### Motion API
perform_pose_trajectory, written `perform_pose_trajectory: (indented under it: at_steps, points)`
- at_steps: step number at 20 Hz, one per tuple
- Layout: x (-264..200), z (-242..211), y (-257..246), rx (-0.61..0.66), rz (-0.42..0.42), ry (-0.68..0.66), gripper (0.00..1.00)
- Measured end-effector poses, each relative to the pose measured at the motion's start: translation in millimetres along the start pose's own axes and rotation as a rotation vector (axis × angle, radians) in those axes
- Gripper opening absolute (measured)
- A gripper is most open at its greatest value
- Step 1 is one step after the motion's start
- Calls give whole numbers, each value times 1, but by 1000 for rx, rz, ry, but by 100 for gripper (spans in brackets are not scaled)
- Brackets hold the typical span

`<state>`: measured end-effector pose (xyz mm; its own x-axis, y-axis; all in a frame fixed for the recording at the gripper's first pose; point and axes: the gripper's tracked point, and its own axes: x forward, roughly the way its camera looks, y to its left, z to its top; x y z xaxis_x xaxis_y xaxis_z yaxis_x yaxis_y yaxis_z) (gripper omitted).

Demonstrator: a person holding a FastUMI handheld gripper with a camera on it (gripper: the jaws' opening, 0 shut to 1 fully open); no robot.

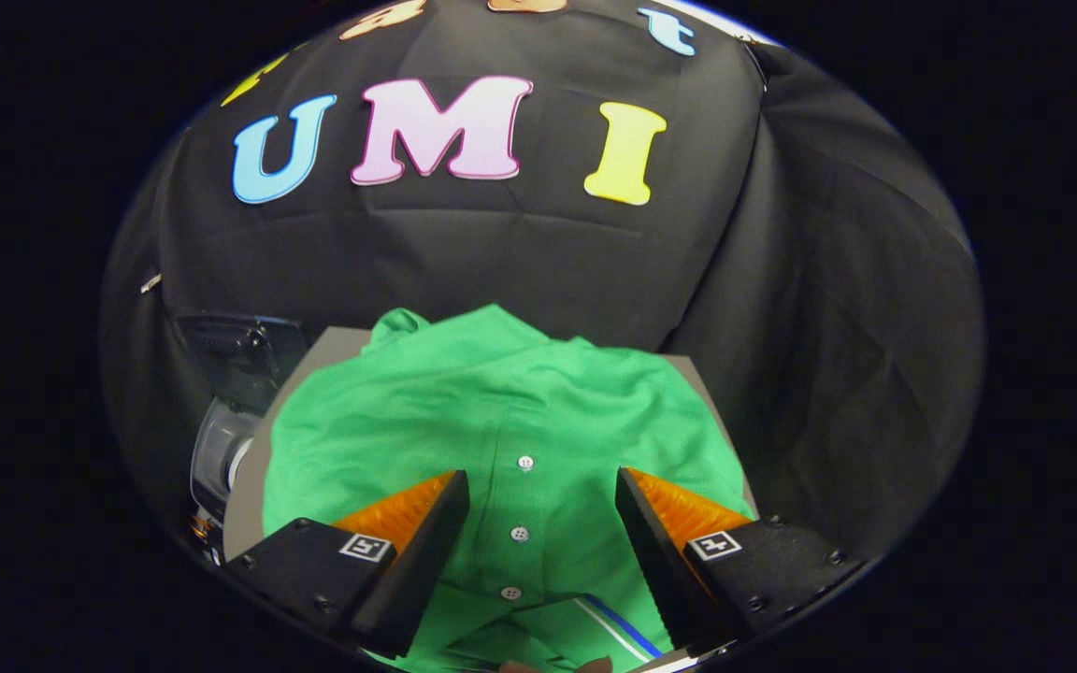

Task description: Put the clothes into the washing machine and then close the washing machine lid.

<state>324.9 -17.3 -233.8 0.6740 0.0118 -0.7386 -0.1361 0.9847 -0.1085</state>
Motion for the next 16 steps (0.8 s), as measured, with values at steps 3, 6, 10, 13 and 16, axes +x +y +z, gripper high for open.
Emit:
perform_pose_trajectory:
  at_steps: [3, 6, 10, 13, 16]
  points:
    - [3, 1, 1, 22, 34, 15, 97]
    - [6, -1, 10, 67, 134, 17, 89]
    - [2, -3, 19, -13, 169, -24, 49]
    - [-1, 1, 18, 8, 120, -27, 10]
    - [-7, 12, 25, 20, 110, -41, 9]
